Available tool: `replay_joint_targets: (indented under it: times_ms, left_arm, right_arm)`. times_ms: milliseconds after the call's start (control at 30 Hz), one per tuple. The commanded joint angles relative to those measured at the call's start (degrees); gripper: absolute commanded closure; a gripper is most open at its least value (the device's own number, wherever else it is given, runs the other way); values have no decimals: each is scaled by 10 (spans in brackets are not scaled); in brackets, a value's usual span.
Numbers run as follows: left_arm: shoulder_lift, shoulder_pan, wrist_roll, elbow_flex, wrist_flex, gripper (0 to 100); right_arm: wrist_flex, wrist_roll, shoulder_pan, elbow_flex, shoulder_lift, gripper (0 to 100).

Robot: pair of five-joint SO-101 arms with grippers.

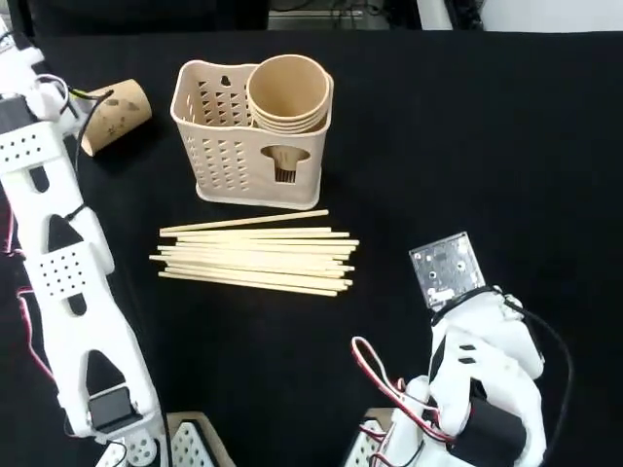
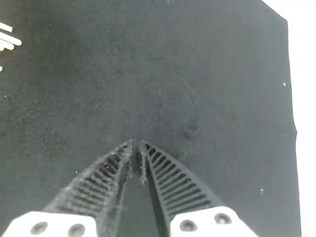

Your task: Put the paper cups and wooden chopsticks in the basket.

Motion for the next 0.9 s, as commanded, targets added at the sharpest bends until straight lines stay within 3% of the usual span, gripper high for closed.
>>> replay_joint_targets:
  times_ms: [0, 400, 633, 867]
  left_arm:
    - [4, 3, 7, -28, -35, 735]
    - [48, 36, 120, -28, -87, 741]
    - [48, 36, 137, -27, -88, 981]
    - [46, 36, 137, -27, -71, 972]
  right_arm:
    - [-4, 1, 3, 0, 7, 985]
    - [-4, 1, 2, 0, 7, 985]
    - [-4, 1, 2, 0, 7, 985]
    - [-4, 1, 3, 0, 7, 985]
